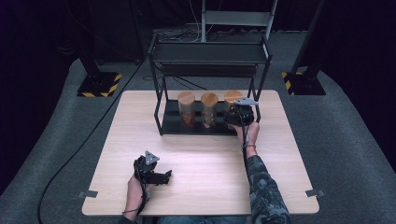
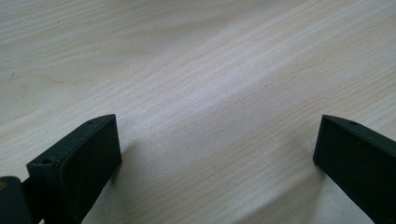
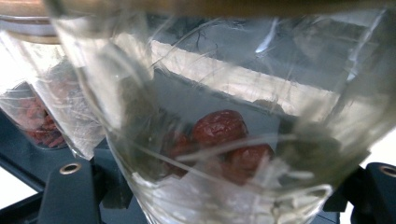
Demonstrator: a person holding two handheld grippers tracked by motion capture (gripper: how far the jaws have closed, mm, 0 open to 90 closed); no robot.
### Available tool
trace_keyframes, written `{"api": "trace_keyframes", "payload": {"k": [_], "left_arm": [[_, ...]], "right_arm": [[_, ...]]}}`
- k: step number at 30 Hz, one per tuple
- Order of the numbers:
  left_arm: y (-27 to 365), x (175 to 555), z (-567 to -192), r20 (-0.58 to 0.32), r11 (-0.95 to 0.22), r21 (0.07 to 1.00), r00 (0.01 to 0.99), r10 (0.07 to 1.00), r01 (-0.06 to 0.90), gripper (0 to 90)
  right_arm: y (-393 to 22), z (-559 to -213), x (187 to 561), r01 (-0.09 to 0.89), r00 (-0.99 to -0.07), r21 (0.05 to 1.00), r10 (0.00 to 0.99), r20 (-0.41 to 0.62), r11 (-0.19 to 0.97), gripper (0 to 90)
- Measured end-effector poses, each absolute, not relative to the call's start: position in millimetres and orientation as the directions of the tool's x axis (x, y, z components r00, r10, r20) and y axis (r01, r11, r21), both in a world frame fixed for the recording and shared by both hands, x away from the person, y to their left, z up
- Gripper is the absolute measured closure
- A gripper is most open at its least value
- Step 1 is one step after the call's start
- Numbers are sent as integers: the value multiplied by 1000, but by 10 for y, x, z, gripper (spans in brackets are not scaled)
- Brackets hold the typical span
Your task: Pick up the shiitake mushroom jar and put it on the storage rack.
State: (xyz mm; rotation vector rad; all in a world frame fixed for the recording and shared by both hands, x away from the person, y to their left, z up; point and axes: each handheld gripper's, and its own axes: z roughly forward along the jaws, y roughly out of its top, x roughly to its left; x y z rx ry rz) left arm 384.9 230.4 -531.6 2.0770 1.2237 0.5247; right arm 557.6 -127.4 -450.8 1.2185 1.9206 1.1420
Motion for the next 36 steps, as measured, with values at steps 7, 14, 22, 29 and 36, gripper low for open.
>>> {"api": "trace_keyframes", "payload": {"k": [7,14,22,29,36], "left_arm": [[2305,3849,-5316,9,-343,714,481,877,611,2],[2305,3849,-5316,10,-343,713,482,876,611,2],[2305,3849,-5316,9,-343,714,481,877,611,2],[2305,3849,-5316,9,-343,714,481,877,611,2],[2304,3849,-5316,9,-343,714,481,877,611,2]], "right_arm": [[-1261,-4545,5603,412,-402,887,915,-28,209,243],[-1265,-4599,5637,417,-394,887,919,-20,198,243],[-1256,-4656,5663,427,-394,882,919,-18,200,243],[-1220,-4695,5679,429,-397,880,918,-17,202,243],[-1213,-4734,5693,432,-399,879,917,-16,203,243]]}}
